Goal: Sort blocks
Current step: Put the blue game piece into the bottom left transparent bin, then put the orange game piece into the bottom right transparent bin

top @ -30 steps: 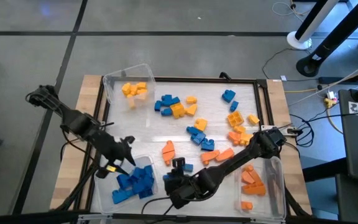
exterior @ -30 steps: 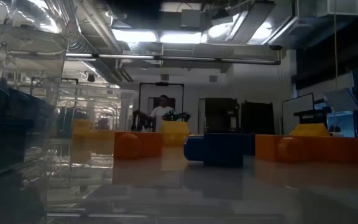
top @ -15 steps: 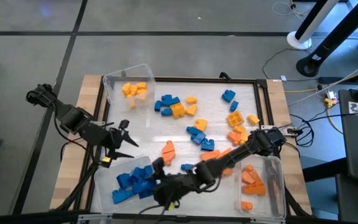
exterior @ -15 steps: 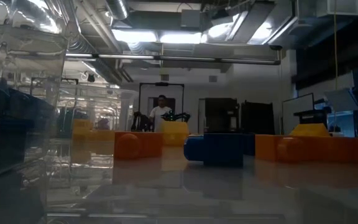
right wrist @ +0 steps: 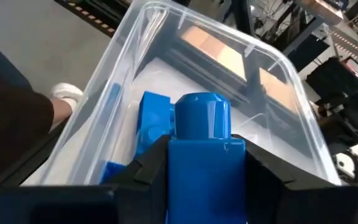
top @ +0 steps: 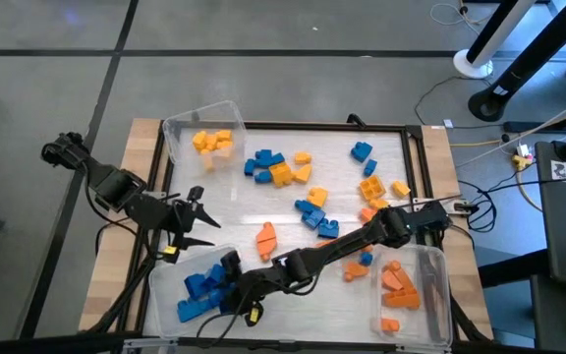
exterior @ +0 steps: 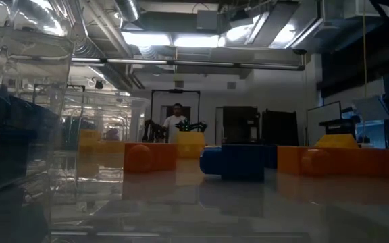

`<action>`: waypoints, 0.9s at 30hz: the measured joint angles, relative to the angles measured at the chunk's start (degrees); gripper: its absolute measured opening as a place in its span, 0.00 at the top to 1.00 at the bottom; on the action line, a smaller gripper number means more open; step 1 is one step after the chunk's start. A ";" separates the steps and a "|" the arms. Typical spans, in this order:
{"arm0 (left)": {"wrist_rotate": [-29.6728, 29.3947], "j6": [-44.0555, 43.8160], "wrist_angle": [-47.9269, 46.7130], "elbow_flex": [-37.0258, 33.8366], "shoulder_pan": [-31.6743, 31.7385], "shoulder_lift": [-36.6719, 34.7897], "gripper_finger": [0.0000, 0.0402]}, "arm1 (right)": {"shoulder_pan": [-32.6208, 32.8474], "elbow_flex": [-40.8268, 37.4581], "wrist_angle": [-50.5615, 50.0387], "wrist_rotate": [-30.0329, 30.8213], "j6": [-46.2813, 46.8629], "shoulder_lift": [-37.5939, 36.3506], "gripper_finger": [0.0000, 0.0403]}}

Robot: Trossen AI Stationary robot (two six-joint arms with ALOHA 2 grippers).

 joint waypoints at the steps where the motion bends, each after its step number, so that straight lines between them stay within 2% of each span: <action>1: 0.00 -0.03 0.02 0.00 0.00 0.01 0.51 | 0.00 0.00 -0.24 -0.07 0.00 0.08 0.64; 9: 0.00 0.37 -0.01 0.00 0.00 0.04 0.51 | 0.02 0.00 0.49 -1.05 -0.07 0.11 0.62; 19: 0.00 0.15 -0.01 0.00 0.00 0.04 0.51 | 0.00 0.02 -0.02 0.13 -0.08 0.08 0.38; 23: 0.00 -1.39 -0.02 0.00 0.00 0.12 0.51 | -0.28 0.02 -2.65 -0.94 -0.13 -0.82 0.34; 27: 0.00 -1.37 -0.08 0.00 0.00 0.27 0.51 | -0.62 0.01 -9.09 -0.96 -0.15 -2.96 0.34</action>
